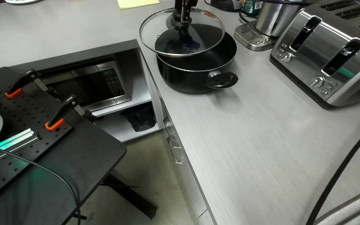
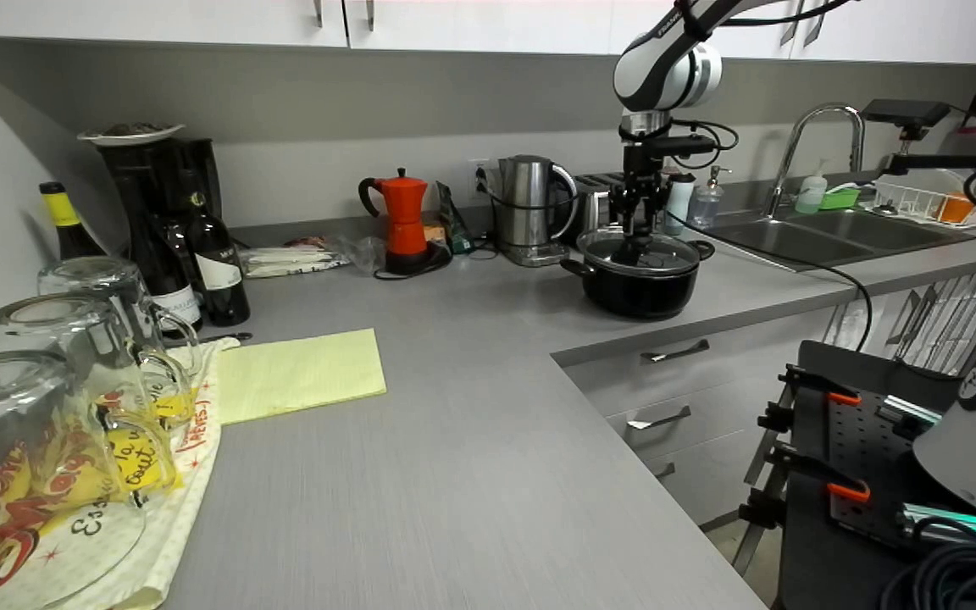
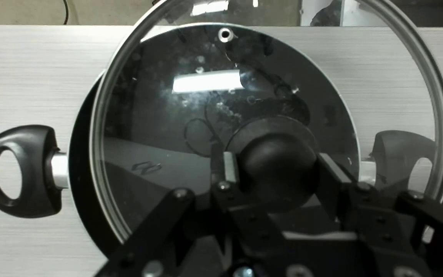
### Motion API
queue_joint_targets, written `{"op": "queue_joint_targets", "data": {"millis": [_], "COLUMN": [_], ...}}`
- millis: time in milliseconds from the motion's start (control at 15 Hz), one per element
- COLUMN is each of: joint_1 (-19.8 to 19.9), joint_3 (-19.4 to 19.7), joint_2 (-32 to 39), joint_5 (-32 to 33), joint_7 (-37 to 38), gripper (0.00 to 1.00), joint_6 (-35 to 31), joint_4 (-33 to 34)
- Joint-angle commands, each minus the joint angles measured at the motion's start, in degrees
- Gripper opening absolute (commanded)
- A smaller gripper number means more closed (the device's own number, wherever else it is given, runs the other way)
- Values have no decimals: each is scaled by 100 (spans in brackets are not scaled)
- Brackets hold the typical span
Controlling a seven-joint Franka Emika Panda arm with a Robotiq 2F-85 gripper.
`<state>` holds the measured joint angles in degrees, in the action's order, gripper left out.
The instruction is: Put the clear lid on the pot
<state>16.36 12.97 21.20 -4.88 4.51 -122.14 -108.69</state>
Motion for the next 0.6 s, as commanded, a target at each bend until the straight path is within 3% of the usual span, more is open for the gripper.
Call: {"op": "queue_joint_targets", "data": {"millis": [0, 533], "joint_1": [83, 221], "joint_3": [52, 77], "joint_2": [186, 588], "joint_5": [-154, -231], "joint_7": [198, 505], "gripper": [25, 25], "joint_6": [370, 579], "joint_4": [412, 844]}}
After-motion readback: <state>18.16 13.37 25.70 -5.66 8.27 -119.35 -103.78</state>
